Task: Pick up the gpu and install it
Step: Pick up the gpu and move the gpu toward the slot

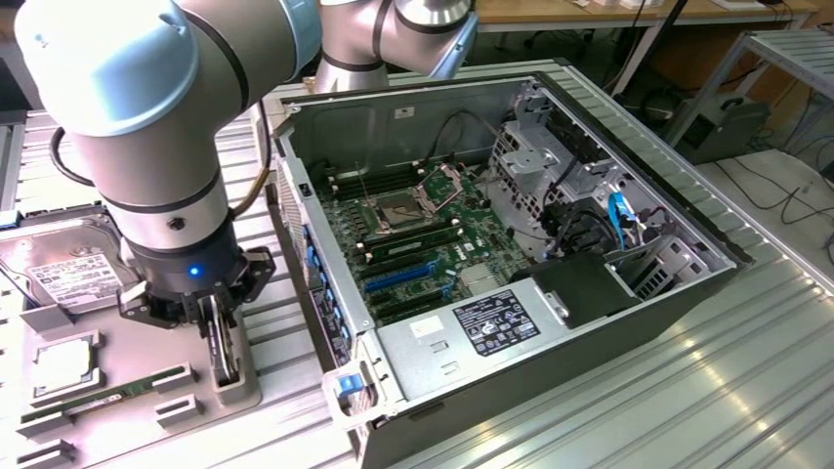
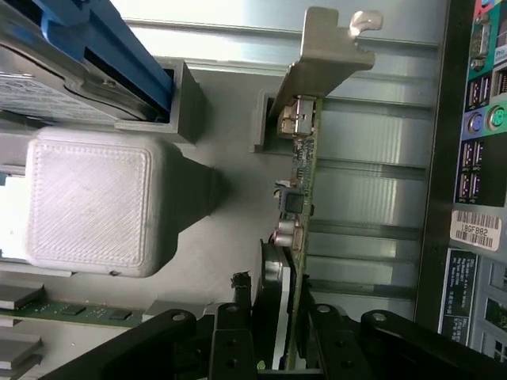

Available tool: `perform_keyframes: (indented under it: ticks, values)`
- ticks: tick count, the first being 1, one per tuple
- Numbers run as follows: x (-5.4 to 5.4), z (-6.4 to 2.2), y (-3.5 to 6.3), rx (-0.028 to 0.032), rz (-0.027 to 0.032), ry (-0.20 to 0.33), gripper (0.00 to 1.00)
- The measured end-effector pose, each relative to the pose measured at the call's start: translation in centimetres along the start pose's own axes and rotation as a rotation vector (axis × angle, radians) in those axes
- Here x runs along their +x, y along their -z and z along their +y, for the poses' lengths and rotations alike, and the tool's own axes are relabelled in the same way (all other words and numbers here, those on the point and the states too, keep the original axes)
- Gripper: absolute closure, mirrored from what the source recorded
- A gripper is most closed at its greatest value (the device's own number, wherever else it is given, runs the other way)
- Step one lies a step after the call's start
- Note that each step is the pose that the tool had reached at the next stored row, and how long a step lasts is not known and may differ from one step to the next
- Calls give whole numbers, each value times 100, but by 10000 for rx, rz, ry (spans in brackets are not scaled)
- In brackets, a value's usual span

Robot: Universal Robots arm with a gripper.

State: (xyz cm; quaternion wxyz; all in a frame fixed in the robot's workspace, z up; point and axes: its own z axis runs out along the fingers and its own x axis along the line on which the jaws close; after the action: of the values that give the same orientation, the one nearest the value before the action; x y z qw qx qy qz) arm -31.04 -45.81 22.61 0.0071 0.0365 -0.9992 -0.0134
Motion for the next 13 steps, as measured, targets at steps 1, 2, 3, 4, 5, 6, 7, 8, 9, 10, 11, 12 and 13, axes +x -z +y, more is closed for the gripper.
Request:
perform_keyframes:
  ticks: [1, 2, 3, 4, 5, 6, 7, 8, 9, 10, 11, 12, 13]
  values:
    - [0, 0, -2, 0, -2, -105, 67]
    - [0, 0, -4, -1, -5, -228, 67]
    - [0, 0, -5, -2, -7, -305, 67]
    - [0, 0, -6, -2, -9, -343, 67]
    - [0, 0, -6, -1, -9, -348, 67]
    - [0, 0, -6, -2, -9, -348, 67]
    - [0, 0, -6, -1, -8, -349, 67]
    - [0, 0, -6, -1, -9, -348, 67]
    - [0, 0, -6, -1, -9, -349, 69]
    - [0, 0, -6, -2, -10, -349, 69]
    - [0, 0, -6, -2, -9, -349, 69]
    - [0, 0, -6, -2, -10, -348, 71]
    - [0, 0, -6, -2, -9, -348, 71]
